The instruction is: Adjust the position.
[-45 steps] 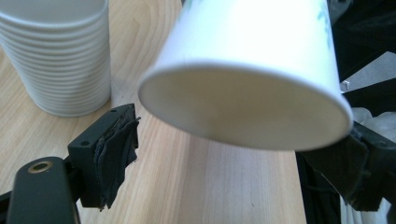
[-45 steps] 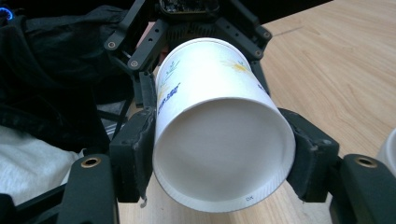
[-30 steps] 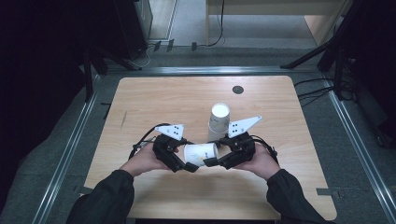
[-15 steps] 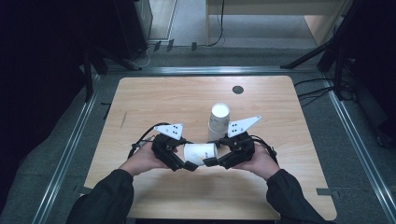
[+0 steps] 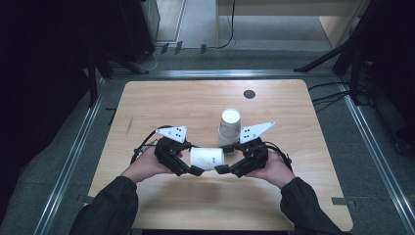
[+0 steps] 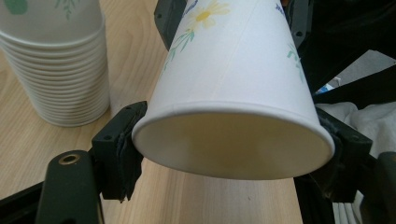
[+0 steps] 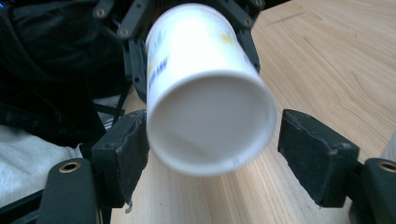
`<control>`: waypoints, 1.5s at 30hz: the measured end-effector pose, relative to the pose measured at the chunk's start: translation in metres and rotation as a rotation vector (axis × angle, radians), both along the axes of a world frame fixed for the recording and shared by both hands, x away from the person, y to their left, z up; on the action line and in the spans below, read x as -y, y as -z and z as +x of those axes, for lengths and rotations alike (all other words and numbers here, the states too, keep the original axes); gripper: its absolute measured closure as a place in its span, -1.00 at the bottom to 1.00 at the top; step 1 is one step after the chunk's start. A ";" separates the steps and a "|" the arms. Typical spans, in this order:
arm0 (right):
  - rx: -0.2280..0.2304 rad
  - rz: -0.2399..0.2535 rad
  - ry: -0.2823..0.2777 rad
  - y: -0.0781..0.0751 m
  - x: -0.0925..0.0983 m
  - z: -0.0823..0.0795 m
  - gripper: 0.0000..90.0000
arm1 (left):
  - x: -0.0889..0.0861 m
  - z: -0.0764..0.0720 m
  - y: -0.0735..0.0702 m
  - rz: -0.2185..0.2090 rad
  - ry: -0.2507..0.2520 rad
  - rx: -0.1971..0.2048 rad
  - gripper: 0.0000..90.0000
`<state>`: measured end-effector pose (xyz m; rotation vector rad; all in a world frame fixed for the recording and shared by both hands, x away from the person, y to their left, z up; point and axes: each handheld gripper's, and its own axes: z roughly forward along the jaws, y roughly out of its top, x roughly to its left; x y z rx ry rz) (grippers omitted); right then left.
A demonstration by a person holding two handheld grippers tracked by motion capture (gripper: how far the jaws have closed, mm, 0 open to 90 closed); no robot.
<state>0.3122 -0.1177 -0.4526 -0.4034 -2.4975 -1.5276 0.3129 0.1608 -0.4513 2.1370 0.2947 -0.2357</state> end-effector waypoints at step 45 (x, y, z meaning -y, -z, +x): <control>0.106 -0.144 0.002 0.014 -0.005 -0.005 -0.42 | 0.044 0.002 -0.033 0.542 0.105 0.126 -0.50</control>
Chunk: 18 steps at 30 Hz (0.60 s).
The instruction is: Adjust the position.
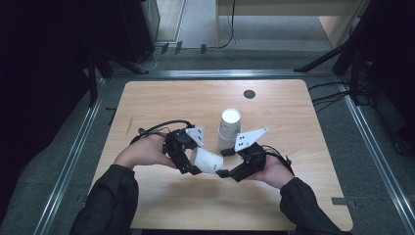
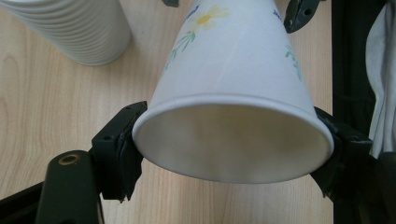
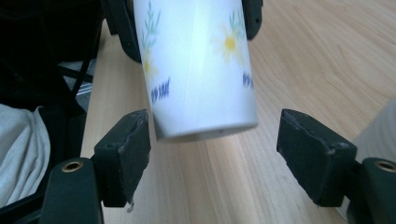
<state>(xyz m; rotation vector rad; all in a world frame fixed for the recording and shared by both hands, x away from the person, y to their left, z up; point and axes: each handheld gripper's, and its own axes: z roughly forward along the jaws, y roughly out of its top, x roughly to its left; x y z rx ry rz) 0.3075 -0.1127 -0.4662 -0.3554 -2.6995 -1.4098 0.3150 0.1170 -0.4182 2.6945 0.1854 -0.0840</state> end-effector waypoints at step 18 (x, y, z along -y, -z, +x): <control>0.002 -0.049 -0.060 0.014 -0.031 -0.001 -0.43 | 0.012 0.003 0.010 0.096 -0.018 -0.026 -0.49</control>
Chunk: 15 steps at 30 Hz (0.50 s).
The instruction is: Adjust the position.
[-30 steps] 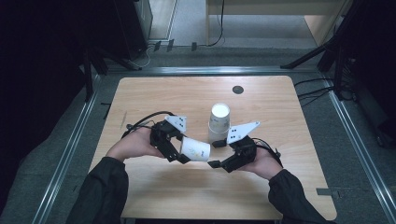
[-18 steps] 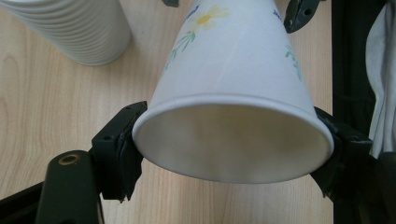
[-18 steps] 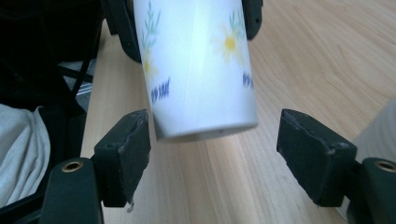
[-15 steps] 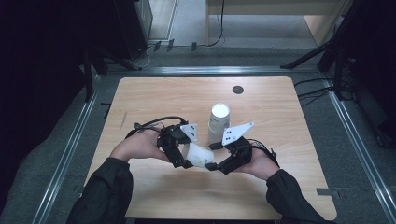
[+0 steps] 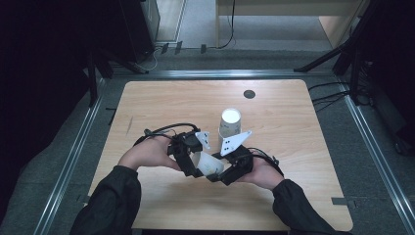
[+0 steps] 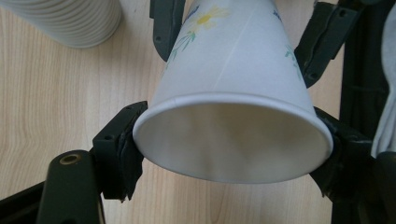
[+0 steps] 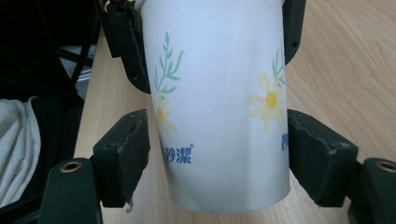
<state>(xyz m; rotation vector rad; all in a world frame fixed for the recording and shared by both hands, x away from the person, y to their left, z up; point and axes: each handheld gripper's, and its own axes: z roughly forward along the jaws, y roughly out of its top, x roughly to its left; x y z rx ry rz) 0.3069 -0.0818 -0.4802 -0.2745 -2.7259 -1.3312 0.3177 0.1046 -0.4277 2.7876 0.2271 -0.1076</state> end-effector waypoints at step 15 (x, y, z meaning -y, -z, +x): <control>0.013 -0.046 -0.004 0.007 -0.007 0.001 -0.27 | 0.003 -0.002 0.002 0.019 0.017 0.020 -0.49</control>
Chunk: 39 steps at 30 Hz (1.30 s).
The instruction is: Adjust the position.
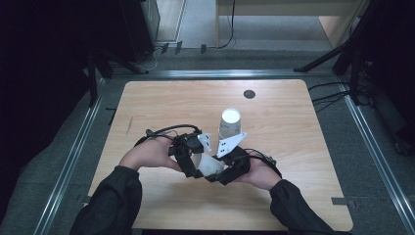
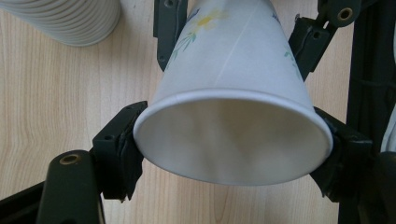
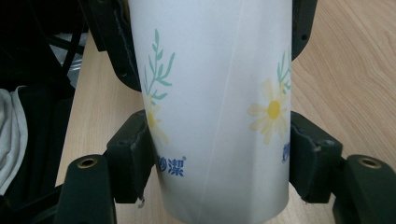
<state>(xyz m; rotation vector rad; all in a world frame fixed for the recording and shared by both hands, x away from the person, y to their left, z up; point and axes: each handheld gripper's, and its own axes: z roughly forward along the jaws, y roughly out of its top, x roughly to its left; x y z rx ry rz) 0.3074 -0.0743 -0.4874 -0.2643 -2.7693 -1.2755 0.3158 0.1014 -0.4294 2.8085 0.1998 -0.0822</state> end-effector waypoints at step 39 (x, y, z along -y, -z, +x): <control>0.024 0.096 0.056 -0.022 0.031 0.003 -0.27 | -0.062 0.000 0.005 -0.351 -0.159 -0.052 -0.71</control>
